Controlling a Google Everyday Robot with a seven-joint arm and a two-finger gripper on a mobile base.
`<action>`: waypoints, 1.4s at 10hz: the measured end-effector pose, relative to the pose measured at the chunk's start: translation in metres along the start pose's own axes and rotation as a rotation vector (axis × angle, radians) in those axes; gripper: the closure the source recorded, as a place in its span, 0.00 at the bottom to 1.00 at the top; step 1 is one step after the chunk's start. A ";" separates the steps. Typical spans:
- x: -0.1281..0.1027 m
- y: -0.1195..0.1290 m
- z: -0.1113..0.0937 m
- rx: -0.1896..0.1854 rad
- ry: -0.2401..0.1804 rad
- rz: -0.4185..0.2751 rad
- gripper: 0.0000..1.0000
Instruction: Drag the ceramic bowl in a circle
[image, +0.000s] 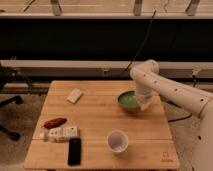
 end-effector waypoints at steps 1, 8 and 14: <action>0.007 -0.012 -0.002 0.006 0.014 0.014 1.00; -0.056 -0.073 -0.006 -0.005 0.074 -0.179 1.00; -0.136 -0.038 0.007 -0.060 0.102 -0.495 1.00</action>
